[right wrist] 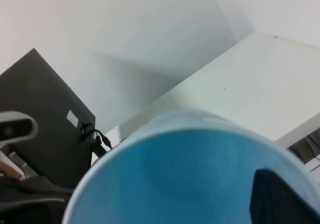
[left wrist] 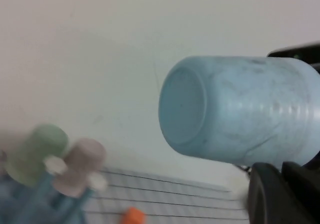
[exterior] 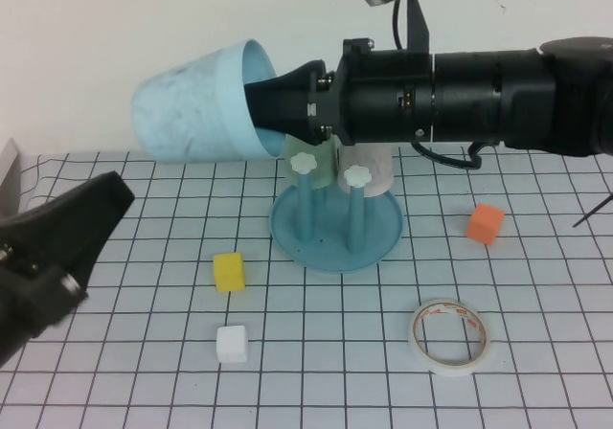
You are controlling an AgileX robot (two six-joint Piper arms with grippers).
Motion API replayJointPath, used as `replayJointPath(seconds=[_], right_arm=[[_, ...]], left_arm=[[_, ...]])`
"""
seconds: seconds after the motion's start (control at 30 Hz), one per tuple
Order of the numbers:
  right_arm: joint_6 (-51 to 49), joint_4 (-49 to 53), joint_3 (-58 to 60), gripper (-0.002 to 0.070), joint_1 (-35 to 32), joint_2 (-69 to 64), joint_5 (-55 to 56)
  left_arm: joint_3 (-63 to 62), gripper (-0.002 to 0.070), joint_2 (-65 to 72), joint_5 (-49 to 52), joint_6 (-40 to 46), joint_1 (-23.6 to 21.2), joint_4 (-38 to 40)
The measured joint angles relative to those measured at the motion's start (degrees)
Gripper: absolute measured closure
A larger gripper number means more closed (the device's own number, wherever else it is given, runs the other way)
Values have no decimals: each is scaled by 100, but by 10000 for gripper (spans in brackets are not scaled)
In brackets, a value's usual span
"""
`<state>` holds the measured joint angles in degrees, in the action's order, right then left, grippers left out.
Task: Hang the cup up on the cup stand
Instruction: Adjust the cup with two arms
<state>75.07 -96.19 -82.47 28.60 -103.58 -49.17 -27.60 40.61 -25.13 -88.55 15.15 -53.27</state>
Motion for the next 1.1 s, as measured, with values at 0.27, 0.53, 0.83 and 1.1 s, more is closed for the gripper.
replayJointPath(seconds=[0.27,0.53,0.83,1.1], right_arm=[[424,-8,0,652,61,12,29],[1233,-12,0,652,326,12,482],[1937,-130,0,652,326,12,975],[2941,-119,9,652,326,66,1170]], left_arm=[[0,394,414,-859,-2260,0,501],[0,209,1353,-1841,-3447,0,962],[0,193,1673,-2206,-3395,0,1954],[0,158,1673,-2034,-3251,0,2240]])
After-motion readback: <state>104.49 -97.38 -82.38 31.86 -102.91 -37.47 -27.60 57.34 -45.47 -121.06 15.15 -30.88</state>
